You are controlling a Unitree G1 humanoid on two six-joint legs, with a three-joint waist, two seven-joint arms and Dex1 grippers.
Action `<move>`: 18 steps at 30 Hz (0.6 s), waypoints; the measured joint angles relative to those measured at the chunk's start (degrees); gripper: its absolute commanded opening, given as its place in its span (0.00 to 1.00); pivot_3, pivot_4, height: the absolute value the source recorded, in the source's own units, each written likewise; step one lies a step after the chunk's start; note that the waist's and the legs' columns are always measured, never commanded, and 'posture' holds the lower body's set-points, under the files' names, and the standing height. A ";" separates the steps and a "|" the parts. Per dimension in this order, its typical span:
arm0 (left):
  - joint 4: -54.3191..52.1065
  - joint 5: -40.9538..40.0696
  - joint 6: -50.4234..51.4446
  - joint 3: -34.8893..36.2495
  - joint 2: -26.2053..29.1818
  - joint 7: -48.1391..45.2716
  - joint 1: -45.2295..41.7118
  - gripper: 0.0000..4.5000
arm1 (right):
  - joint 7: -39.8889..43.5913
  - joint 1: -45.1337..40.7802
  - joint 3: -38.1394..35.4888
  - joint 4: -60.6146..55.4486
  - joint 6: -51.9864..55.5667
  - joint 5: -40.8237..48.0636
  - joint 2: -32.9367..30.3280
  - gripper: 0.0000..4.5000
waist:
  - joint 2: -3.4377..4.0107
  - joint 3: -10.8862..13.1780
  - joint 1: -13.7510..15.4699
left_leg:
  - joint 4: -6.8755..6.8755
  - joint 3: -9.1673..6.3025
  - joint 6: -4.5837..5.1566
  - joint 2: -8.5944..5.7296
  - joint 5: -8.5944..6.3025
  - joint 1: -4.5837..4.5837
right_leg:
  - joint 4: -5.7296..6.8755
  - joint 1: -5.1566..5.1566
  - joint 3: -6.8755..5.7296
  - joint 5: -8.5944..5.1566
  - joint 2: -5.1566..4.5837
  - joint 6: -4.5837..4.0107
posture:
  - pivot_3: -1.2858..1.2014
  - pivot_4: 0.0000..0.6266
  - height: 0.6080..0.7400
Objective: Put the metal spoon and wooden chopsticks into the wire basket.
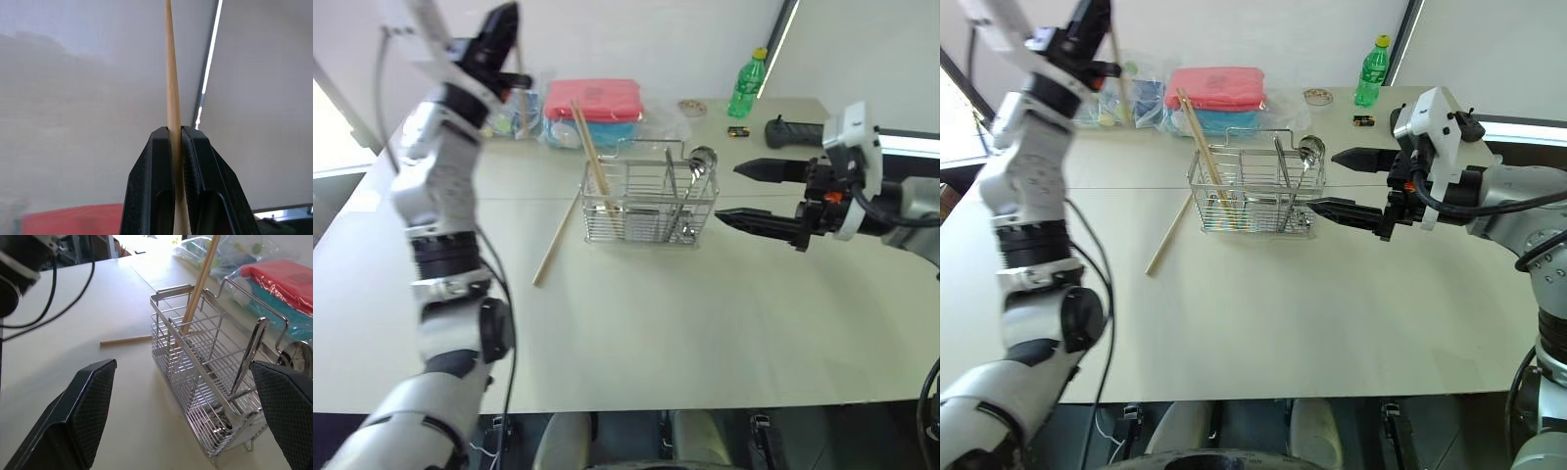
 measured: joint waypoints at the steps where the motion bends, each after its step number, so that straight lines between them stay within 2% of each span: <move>1: -0.41 0.29 -0.20 -1.05 -1.21 0.75 1.04 0.01 | 0.04 0.07 0.00 -0.28 0.16 0.28 -0.05 0.99 | 0.00 0.00 -0.12 | 0.00 0.01 0.00 0.00 0.00 0.00 | -0.01 0.00 0.01 0.00 0.00 0.00 | 0.52 0.24 0.76; 5: -0.78 1.26 -1.10 -3.64 -4.57 3.65 4.23 0.01 | -0.96 0.21 -0.41 -0.45 0.85 0.88 -0.10 0.99 | 0.01 0.00 -0.42 | -0.01 0.02 0.02 0.01 0.00 -0.01 | -0.04 -0.03 0.01 0.00 0.04 0.00 | 0.52 0.24 0.76; 18: 0.72 1.68 -2.88 -5.42 -7.29 5.62 4.78 0.01 | -4.90 1.12 -1.24 -1.34 1.42 2.93 0.18 0.99 | 0.01 0.00 0.08 | 0.02 0.02 0.03 -0.01 0.00 -0.12 | -0.33 0.06 0.00 0.01 0.04 -0.02 | 0.52 0.24 0.76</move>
